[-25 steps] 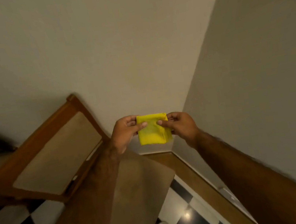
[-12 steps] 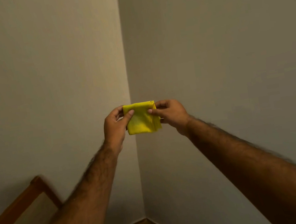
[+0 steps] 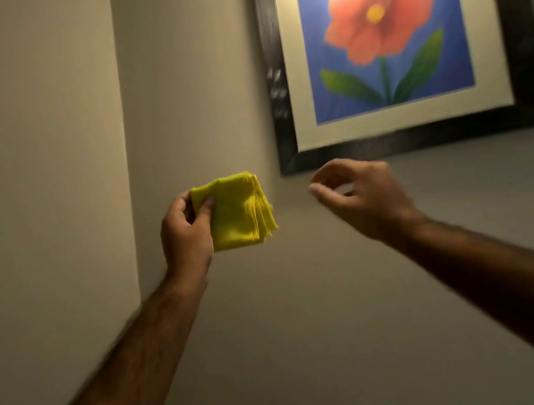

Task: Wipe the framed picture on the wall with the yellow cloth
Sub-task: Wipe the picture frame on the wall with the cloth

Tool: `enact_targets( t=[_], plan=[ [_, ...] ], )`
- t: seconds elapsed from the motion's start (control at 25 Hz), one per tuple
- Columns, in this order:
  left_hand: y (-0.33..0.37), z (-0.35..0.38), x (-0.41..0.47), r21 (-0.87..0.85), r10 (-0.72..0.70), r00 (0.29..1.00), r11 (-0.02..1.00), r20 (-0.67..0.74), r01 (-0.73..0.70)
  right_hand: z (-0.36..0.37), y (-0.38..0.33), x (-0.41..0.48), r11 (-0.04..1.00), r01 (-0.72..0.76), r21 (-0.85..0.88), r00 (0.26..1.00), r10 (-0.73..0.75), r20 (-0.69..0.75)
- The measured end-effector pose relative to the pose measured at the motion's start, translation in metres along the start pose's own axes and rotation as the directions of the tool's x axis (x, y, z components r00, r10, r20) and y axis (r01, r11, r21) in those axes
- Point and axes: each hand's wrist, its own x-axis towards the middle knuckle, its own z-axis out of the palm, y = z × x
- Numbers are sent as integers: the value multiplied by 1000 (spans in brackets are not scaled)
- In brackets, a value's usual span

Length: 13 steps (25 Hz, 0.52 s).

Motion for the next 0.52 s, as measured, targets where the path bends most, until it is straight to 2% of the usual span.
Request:
enact_targets(
  t=[0.08, 0.16, 0.28, 0.4, 0.52],
  plan=[
    [38, 37, 47, -36, 76, 997, 996, -19, -77, -67, 20, 40, 961, 171, -216, 961, -211, -178],
    [72, 74, 88, -50, 157, 987, 986, -29, -159, -127, 42, 77, 873, 167, -458, 920, -305, -247],
    [109, 123, 130, 74, 281, 958, 958, -62, -276, -190, 79, 110, 761, 4, -648, 937, -229, -264],
    [124, 160, 155, 141, 324, 941, 940, -94, -309, -217, 106, 122, 697, -135, -704, 955, -97, -279],
    [120, 183, 159, 251, 374, 921, 907, -114, -337, -220, 138, 117, 685, -174, -707, 978, 34, -207]
  ],
)
